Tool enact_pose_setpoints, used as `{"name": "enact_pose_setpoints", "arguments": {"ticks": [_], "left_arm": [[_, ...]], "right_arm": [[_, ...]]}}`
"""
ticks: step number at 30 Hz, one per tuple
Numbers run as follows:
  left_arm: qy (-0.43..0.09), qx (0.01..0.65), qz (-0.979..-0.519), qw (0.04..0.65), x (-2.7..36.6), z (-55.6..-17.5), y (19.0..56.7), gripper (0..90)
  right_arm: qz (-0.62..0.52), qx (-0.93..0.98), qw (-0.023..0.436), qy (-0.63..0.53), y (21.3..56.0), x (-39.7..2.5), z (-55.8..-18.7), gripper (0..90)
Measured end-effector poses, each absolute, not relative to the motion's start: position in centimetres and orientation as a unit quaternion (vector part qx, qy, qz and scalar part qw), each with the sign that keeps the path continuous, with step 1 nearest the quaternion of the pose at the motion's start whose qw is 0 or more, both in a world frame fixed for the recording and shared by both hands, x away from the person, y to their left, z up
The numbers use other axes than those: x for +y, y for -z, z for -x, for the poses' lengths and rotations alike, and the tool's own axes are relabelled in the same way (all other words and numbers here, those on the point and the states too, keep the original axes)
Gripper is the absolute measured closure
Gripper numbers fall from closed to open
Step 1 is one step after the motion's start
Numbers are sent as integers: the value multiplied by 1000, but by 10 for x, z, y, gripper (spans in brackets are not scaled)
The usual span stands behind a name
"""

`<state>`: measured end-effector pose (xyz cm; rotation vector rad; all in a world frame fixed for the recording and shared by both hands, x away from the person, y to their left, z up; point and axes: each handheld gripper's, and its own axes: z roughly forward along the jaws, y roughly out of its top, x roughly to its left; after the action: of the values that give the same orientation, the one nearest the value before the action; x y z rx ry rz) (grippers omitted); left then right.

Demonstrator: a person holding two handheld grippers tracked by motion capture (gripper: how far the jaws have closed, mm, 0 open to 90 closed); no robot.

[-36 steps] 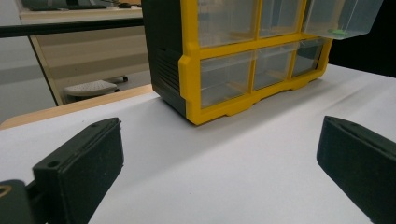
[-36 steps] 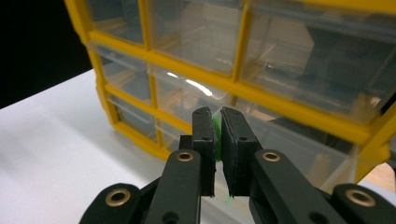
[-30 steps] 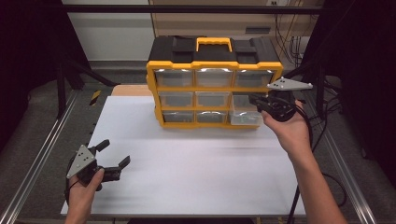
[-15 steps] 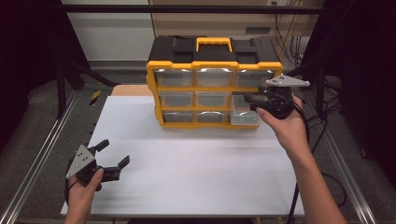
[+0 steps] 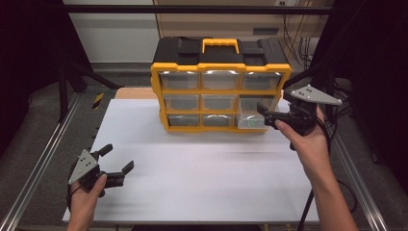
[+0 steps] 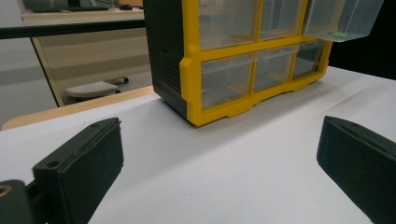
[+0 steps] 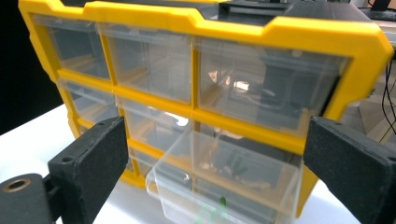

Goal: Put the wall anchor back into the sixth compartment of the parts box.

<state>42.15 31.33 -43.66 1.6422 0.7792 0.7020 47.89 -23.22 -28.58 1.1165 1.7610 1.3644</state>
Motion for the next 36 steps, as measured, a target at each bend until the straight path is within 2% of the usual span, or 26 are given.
{"name": "enact_pose_setpoints", "arguments": {"ticks": [14,17,36], "left_arm": [[-296,329,-698,563,313,-421,436,6],[-297,328,-699,562,312,-421,436,7],[-301,323,-704,557,312,-421,437,8]], "right_arm": [[-435,669,308,-518,330,-237,-450,45],[-437,663,315,-520,340,-237,-447,57],[-438,681,289,-511,388,-233,-438,40]]}}
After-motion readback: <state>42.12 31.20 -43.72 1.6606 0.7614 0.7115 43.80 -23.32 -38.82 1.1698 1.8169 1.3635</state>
